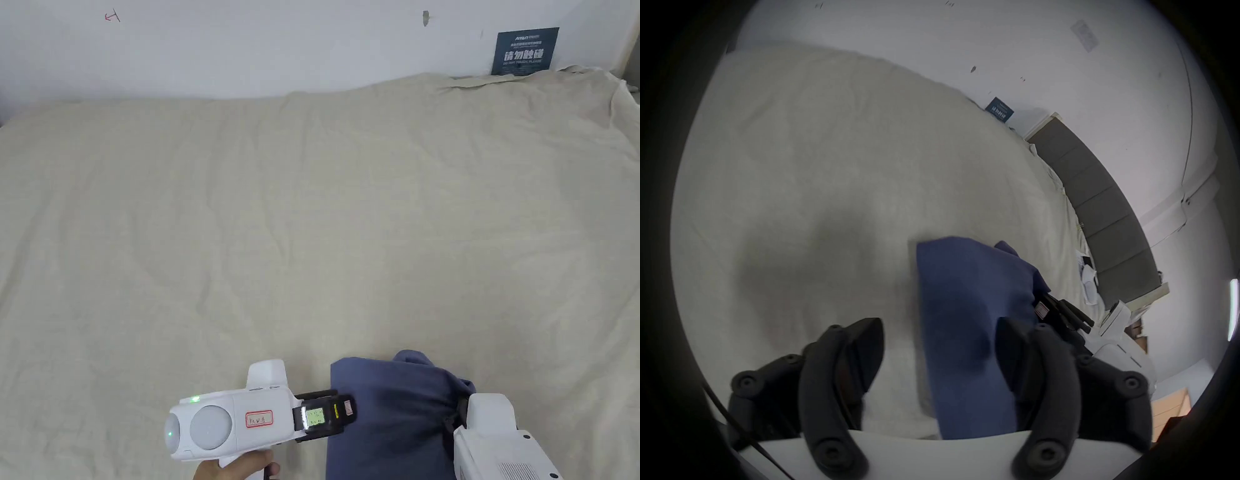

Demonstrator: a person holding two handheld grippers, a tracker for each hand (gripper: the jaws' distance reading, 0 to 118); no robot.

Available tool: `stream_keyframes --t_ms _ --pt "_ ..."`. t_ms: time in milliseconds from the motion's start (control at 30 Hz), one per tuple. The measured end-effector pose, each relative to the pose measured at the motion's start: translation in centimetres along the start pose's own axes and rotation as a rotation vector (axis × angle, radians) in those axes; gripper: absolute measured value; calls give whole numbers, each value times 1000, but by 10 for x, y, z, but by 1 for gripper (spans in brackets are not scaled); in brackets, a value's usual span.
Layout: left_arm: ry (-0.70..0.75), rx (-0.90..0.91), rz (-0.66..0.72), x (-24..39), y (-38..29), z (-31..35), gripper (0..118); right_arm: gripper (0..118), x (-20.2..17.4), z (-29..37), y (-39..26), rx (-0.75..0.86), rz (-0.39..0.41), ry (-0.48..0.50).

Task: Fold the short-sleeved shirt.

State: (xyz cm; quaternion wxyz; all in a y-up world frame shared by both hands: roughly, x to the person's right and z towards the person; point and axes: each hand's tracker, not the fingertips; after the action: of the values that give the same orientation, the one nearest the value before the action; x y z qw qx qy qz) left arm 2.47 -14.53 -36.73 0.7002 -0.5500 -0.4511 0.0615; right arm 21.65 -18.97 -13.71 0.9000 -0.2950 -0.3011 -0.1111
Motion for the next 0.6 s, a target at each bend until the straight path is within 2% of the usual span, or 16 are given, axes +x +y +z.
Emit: stream_keyframes --t_ms 33,67,333,400,433,500,567,600 --pt "-22 -52 4 -1 3 -5 99 0 1 0 0 0 2 1" --pt "-33 -97 0 0 6 -11 99 0 1 0 0 0 3 1" --pt "-40 -235 -64 10 20 -36 95 0 2 0 0 -1 4 5" --pt "-27 -247 -99 15 22 -36 76 0 2 0 0 -1 8 7" --pt "-55 -248 -102 16 22 -35 55 0 2 1 0 -1 8 9" --pt "-57 -252 -83 19 20 -35 44 0 3 1 1 -4 13 12" --pt "-50 -242 -117 21 18 -34 28 1 5 2 4 -8 16 22" --pt "-53 -232 -118 22 16 -33 24 1 6 3 6 -10 19 28"
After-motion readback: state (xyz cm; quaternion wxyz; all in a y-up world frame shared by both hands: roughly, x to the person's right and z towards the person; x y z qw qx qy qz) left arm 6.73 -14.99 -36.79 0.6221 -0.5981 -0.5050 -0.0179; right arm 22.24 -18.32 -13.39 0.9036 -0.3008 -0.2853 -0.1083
